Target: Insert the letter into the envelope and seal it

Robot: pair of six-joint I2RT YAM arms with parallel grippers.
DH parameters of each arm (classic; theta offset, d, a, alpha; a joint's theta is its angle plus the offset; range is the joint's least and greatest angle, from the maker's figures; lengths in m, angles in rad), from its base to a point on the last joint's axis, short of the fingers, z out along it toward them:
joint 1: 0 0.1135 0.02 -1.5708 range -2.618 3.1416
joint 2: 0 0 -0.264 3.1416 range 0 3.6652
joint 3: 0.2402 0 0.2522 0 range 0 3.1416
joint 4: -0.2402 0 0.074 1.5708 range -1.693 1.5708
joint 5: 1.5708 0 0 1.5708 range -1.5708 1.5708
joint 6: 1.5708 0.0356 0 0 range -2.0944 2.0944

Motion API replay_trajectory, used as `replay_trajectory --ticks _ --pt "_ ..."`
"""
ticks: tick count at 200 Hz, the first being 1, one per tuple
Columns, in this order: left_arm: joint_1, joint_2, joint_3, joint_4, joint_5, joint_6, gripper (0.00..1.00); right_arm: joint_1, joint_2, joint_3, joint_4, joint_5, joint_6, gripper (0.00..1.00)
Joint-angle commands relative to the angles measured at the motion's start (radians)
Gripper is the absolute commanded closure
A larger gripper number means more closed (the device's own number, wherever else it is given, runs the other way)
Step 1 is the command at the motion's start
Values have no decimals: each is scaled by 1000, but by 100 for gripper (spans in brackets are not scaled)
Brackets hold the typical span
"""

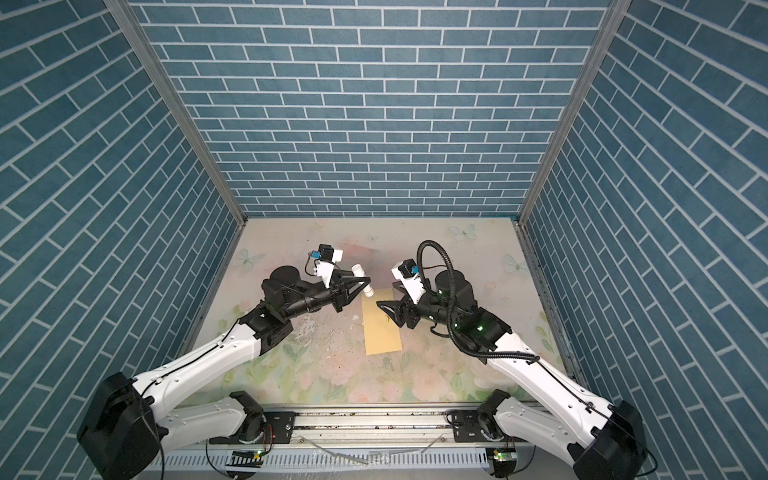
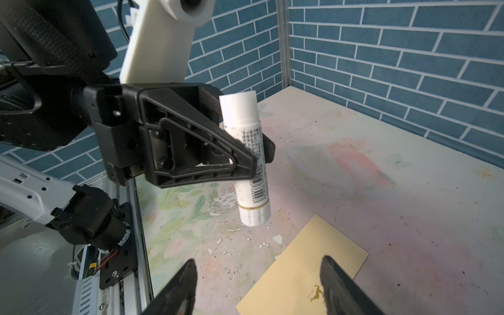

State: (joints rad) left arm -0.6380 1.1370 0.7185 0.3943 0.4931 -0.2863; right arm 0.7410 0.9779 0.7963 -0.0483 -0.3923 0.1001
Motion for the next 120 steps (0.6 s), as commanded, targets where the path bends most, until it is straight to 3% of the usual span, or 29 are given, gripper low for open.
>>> replay_trajectory --ticks 1,62,120 --pt "-26 -45 -17 -107 -101 292 100 -4 -37 -19 -29 -28 -14 29" --pt "-64 -110 -126 -22 -165 515 100 -2 -37 15 -44 4 -28 29" --pt "-89 -105 -153 22 -164 544 100 35 30 82 -32 9 -45 29"
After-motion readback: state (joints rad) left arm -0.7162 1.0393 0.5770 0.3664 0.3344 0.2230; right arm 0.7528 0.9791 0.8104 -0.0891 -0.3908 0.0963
